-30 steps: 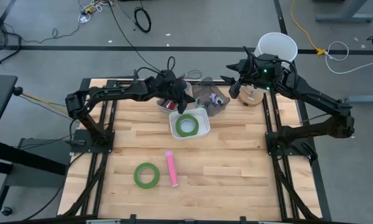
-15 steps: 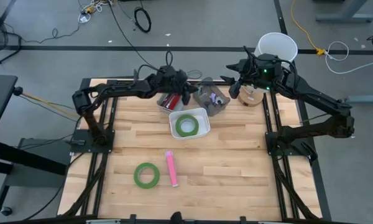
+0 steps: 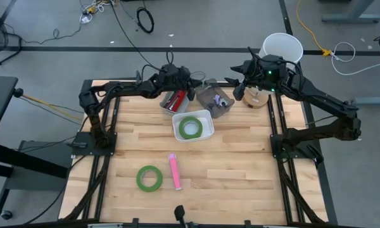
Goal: Pick and place Stapler, Stapler remover, tape
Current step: Put the blue staple remover into the black bin
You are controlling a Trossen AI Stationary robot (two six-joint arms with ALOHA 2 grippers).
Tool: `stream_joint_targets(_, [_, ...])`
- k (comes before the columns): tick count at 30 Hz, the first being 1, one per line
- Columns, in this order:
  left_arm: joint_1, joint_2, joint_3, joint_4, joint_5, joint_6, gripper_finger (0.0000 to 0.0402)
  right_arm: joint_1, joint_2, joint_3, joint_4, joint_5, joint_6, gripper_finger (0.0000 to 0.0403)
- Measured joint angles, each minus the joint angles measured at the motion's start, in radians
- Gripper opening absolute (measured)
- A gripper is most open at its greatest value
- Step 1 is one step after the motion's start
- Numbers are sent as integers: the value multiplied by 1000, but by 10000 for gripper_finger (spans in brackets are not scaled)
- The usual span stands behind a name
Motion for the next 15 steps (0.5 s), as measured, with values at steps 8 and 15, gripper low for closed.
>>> stream_joint_targets(8, [2,68,1,72,-1,6,0,0,0,0,-5,0,12,245])
stream_joint_targets(15, [-3,111,1,90,-4,7,0,0,0,0,-12,0,15,245])
